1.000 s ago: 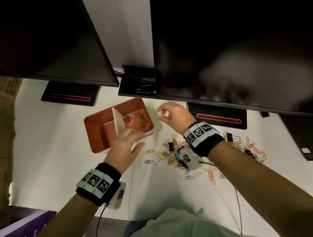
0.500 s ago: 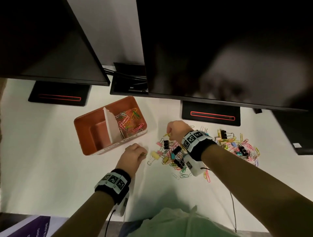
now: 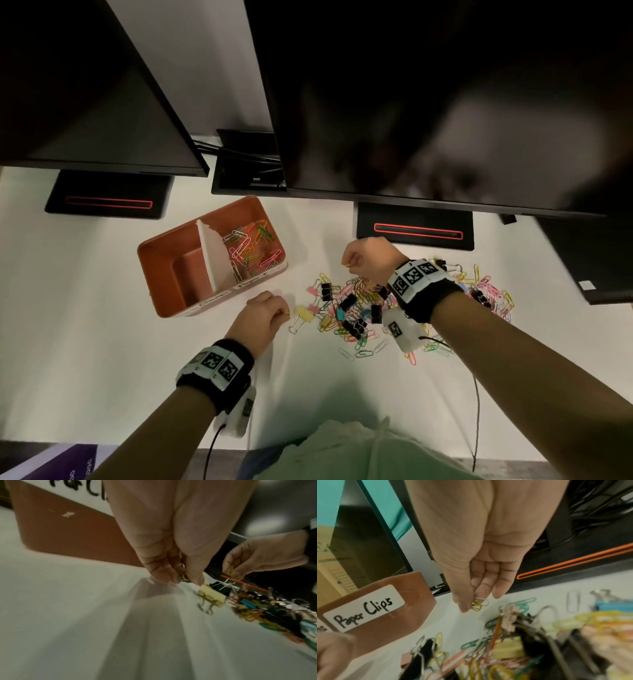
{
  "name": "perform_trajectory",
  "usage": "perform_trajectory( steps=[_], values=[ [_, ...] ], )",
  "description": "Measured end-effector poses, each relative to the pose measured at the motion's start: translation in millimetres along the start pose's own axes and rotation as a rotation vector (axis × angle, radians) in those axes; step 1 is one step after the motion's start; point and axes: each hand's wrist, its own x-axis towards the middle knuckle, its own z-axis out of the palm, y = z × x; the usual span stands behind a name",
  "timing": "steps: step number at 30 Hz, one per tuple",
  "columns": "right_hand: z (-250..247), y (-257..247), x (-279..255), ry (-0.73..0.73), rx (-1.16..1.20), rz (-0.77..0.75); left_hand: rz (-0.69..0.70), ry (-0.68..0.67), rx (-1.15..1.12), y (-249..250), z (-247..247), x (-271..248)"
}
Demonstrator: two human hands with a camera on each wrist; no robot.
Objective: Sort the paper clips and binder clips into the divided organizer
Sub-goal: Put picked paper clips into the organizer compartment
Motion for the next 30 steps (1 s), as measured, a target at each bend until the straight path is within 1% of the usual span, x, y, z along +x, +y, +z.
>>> perform_trajectory(
  steps=[2, 4, 6, 8, 10, 13, 18, 21, 25, 30],
  values=[
    [-1.5, 3.8, -6.8, -0.011, -0.016, -0.025, 0.066, -0.005, -0.049, 14.2, -3.8, -3.3],
    [2.5, 3.1, -11.2, -0.050, -0.068, -0.069, 0.110, -0.052, -0.094, 32.7, -1.0, -6.0],
    [10.3, 1.6, -12.4, -0.101, -0.145, -0.109, 0.126, -0.118, -0.099, 49.5, 10.7, -6.7],
    [17.5, 1.3, -12.4, -0.145, -0.196, -0.128, 0.106, -0.143, -0.084, 60.3, 27.6, -6.5],
    [23.0, 1.2, -13.4, -0.167, -0.252, -0.139, 0.048, -0.124, -0.054, 65.0, 42.1, -6.8],
    [27.5, 6.0, -15.1, -0.146, -0.298, -0.167, 0.008, -0.037, -0.003, 63.0, 51.8, -4.4],
    [29.2, 9.4, -16.9, -0.148, -0.307, -0.107, 0.064, 0.054, 0.075, 52.3, 53.0, -0.3],
    [28.9, 7.2, -15.1, -0.158, -0.330, -0.096, 0.067, 0.067, 0.118, 50.6, 51.8, 3.0],
    [27.4, 5.2, -13.3, -0.161, -0.393, -0.111, 0.055, 0.041, 0.178, 52.9, 51.9, 5.2],
    [23.4, 5.5, -17.5, -0.208, -0.373, -0.131, 0.065, 0.068, 0.122, 50.2, 51.8, 3.1]
  ],
)
